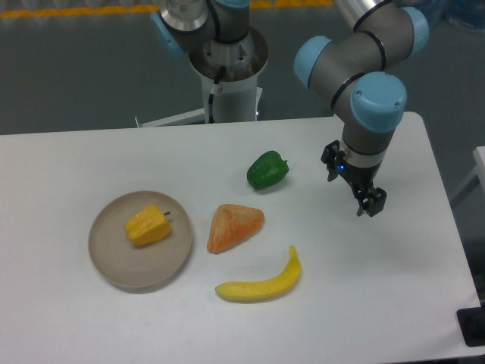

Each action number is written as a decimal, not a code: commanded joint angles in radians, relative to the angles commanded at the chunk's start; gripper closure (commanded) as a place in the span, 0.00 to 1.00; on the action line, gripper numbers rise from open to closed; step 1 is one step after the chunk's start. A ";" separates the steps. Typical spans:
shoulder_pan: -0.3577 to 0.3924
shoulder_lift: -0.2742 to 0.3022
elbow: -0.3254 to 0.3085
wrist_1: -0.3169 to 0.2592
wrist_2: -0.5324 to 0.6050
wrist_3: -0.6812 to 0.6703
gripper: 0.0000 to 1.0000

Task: Pick up the yellow pepper from the plate

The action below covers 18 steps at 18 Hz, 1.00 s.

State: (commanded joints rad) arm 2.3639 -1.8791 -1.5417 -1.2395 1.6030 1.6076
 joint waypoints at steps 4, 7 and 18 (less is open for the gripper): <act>-0.002 0.000 0.005 0.002 0.000 0.000 0.00; -0.005 0.006 0.005 0.002 -0.002 0.000 0.00; -0.178 0.069 -0.037 -0.005 -0.009 -0.155 0.00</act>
State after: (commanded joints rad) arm 2.1862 -1.8101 -1.5785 -1.2441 1.5938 1.4530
